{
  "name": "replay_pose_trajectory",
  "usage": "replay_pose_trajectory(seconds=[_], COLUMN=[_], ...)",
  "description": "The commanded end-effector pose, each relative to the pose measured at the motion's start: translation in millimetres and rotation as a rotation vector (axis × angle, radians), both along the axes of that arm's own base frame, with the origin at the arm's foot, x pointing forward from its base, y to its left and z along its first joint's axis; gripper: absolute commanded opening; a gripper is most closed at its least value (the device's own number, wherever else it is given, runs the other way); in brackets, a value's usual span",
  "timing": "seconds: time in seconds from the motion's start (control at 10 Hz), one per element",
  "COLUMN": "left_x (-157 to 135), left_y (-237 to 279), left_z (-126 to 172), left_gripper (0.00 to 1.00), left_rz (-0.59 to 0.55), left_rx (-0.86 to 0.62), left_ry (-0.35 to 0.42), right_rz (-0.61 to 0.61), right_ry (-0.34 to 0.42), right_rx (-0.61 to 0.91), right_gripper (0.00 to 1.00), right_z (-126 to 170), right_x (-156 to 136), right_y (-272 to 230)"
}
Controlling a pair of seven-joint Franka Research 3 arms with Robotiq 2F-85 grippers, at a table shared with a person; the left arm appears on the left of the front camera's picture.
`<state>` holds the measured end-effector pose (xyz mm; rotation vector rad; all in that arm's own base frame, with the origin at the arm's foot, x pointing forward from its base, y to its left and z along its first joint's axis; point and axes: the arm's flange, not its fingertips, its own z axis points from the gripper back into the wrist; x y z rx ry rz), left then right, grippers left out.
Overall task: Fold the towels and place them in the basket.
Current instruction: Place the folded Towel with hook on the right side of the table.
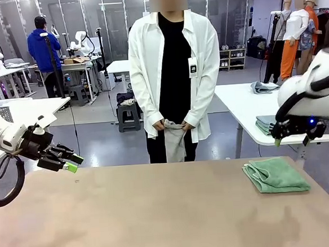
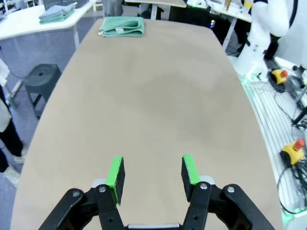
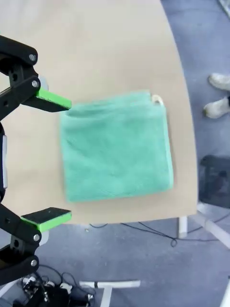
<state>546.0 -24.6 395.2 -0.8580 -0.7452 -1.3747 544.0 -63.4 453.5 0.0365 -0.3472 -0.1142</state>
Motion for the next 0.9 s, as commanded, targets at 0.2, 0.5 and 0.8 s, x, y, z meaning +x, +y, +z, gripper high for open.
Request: replay_pose_trajectory(seconds=[0.2,0.5,0.8], left_x=[-1,-1,-1], left_y=[0,0,0], left_z=[2,2,2], left_gripper=[0.62,0.62,0.62], left_rz=[0.001,0.001,0.001], left_rx=[0.001,0.001,0.001], left_ry=[-0.005,-0.005,-0.005], right_rz=[-0.001,0.069,0.048], right_ry=[-0.079,-0.136,-0.137], right_rx=[0.059,0.064,0.049], right_gripper=[1.0,1.0,1.0], right_z=[103,148,161], right_x=[-96,-156,-157], right_y=[27,25,27])
